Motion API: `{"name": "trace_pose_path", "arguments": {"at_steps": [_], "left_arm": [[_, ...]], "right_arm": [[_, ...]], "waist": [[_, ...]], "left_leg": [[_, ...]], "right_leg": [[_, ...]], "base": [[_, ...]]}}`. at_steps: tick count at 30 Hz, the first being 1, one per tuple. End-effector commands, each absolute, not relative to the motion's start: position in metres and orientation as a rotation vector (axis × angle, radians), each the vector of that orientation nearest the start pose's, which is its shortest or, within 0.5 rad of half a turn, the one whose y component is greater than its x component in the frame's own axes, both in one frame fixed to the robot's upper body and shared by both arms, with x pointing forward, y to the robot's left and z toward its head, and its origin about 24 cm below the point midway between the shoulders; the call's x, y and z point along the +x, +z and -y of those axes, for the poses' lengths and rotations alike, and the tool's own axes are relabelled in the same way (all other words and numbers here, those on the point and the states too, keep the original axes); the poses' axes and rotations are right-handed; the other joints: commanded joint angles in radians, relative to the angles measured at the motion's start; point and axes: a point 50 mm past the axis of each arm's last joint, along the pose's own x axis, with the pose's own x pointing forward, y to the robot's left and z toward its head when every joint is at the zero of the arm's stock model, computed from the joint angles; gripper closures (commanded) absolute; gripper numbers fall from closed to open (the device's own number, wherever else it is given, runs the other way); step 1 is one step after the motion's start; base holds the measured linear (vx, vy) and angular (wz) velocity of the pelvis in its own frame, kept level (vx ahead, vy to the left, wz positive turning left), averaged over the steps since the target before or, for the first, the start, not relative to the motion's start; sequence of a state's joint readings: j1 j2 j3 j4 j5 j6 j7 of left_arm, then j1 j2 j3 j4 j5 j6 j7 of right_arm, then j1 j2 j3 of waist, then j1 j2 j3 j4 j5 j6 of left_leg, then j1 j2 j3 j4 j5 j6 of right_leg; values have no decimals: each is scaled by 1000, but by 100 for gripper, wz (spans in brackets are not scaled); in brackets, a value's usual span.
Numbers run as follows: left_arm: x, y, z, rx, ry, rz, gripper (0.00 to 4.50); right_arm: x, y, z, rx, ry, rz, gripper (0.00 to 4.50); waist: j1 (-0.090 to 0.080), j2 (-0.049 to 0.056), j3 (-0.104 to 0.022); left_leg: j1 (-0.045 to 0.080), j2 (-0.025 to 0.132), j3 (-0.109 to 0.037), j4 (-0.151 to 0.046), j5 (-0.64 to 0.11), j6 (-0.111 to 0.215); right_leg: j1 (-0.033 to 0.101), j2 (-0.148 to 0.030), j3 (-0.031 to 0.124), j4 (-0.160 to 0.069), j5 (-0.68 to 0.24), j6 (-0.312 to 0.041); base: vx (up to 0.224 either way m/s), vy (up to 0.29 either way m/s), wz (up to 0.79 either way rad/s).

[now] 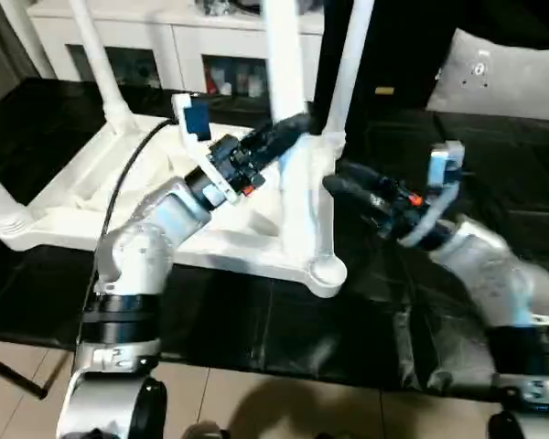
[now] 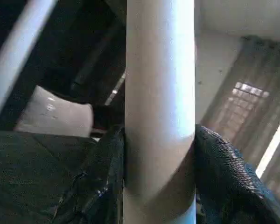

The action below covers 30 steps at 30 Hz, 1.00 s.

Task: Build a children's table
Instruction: Pick table leg

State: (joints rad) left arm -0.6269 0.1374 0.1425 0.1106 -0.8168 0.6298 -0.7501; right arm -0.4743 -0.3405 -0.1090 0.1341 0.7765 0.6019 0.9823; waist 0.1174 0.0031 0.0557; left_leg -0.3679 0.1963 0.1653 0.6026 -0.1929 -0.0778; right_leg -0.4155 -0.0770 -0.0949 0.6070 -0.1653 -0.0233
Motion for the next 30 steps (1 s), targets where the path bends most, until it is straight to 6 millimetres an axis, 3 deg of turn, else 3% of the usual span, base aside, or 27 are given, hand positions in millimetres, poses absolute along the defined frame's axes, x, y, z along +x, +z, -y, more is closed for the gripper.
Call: {"name": "trace_pose_path", "arguments": {"at_steps": [1,14,17,22,30], "left_arm": [[317,191,-104,-627,-1198,157,266],[296,200,-94,-571,-1435,144,266],[290,197,-86,-436,-1473,157,266],[280,197,-79,-384,-1556,172,266],[276,198,-75,-382,-1616,198,266]], "right_arm": [[300,142,154,509,1215,-7,0],[296,151,148,397,1398,-94,0],[293,151,142,347,1459,-100,0],[285,148,136,301,1565,-115,0],[282,146,131,275,1657,-133,0]], "waist": [[6,-14,-73],[8,-17,-73],[10,-18,-73],[13,-18,-73],[20,-16,-72]], "left_leg": [[1,23,1,-62,-100,54],[-1,23,2,-60,-86,45],[0,26,0,-62,-84,47],[1,27,1,-62,-94,40],[0,25,0,-61,-103,37]], "right_leg": [[69,-63,47,-76,-304,-134],[70,-63,47,-74,-296,-135],[69,-62,48,-76,-305,-118],[69,-64,50,-72,-297,-129],[69,-63,49,-76,-327,-121]], "base": [[0,0,0],[0,0,0],[0,0,0],[0,0,0],[0,0,0]]}}
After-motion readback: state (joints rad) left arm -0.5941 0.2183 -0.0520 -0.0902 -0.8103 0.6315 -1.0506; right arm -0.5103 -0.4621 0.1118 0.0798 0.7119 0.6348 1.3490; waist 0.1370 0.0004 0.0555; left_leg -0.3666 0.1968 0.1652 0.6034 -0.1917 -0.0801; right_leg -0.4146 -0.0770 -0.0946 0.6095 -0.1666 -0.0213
